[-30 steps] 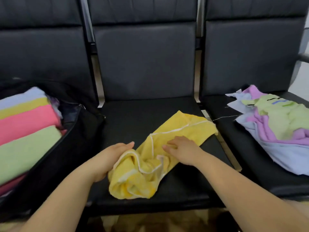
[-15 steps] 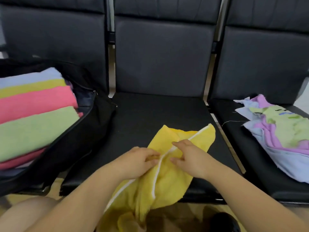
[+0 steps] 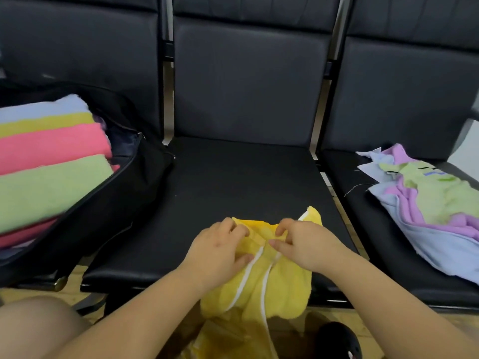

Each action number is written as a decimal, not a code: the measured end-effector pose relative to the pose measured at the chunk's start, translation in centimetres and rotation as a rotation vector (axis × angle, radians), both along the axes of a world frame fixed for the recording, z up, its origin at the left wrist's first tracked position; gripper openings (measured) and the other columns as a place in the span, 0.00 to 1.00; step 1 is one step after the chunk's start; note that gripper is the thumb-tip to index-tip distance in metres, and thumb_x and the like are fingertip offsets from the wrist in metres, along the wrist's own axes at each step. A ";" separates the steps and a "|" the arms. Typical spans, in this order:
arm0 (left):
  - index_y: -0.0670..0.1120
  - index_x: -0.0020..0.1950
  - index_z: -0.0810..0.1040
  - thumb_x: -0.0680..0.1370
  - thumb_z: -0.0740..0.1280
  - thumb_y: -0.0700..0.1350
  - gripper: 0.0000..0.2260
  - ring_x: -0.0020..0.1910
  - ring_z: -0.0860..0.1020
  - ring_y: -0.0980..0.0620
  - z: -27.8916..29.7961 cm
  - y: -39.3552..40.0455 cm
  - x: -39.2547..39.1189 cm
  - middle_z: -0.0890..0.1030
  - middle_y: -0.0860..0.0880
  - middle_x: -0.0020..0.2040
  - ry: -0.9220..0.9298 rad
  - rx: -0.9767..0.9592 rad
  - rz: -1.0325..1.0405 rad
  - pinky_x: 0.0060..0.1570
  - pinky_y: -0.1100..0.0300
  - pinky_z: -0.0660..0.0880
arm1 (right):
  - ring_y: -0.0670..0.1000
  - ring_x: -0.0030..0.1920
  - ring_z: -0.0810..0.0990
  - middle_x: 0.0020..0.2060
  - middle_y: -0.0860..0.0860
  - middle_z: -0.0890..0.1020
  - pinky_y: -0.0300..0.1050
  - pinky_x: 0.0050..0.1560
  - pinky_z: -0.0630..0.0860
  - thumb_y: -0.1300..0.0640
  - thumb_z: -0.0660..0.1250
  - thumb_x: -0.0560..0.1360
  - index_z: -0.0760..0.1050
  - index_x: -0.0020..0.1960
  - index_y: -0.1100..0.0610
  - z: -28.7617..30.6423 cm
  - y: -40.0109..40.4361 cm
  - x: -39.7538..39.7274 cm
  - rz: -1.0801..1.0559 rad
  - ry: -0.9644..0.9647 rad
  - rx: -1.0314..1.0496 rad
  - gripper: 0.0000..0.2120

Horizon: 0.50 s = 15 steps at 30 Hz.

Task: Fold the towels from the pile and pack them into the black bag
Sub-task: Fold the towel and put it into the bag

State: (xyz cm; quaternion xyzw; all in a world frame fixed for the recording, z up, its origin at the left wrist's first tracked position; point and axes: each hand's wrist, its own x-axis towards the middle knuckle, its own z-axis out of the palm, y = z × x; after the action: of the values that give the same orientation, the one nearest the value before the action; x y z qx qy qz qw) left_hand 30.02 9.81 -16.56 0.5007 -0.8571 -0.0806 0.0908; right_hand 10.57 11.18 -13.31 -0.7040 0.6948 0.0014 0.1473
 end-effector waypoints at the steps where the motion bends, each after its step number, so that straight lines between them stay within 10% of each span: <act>1: 0.57 0.70 0.64 0.79 0.57 0.62 0.22 0.60 0.70 0.55 -0.2 0.1 0.0 0.67 0.55 0.63 0.027 0.050 -0.037 0.59 0.60 0.69 | 0.48 0.42 0.77 0.47 0.47 0.78 0.44 0.41 0.75 0.41 0.60 0.78 0.69 0.63 0.49 -0.1 0.0 -0.2 -0.044 0.018 -0.022 0.18; 6: 0.62 0.72 0.61 0.80 0.54 0.62 0.21 0.58 0.72 0.53 0.4 -0.1 0.1 0.67 0.55 0.61 -0.035 0.267 -0.069 0.58 0.58 0.71 | 0.52 0.59 0.77 0.62 0.51 0.75 0.46 0.51 0.76 0.40 0.60 0.78 0.57 0.75 0.51 -0.6 0.1 -2.1 -0.235 0.059 0.050 0.31; 10: 0.57 0.58 0.68 0.76 0.55 0.68 0.19 0.48 0.73 0.56 1.2 0.5 0.0 0.70 0.56 0.52 -0.033 0.249 -0.041 0.48 0.60 0.73 | 0.51 0.45 0.78 0.40 0.48 0.75 0.44 0.42 0.75 0.39 0.58 0.78 0.70 0.56 0.54 -1.0 0.2 -2.5 -0.307 -0.003 -0.010 0.19; 15: 0.53 0.44 0.63 0.73 0.61 0.68 0.19 0.38 0.70 0.58 1.5 1.2 -0.1 0.70 0.56 0.42 0.009 0.183 0.021 0.35 0.63 0.66 | 0.49 0.37 0.76 0.36 0.49 0.76 0.41 0.34 0.71 0.47 0.67 0.74 0.72 0.41 0.55 -1.0 0.4 -2.9 -0.405 -0.097 -0.106 0.12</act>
State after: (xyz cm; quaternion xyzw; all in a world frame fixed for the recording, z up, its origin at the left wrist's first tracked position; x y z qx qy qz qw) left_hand 29.95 11.00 -15.06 0.5154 -0.8405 -0.1597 0.0493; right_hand 7.67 11.58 -14.29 -0.5559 0.8133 -0.0987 0.1408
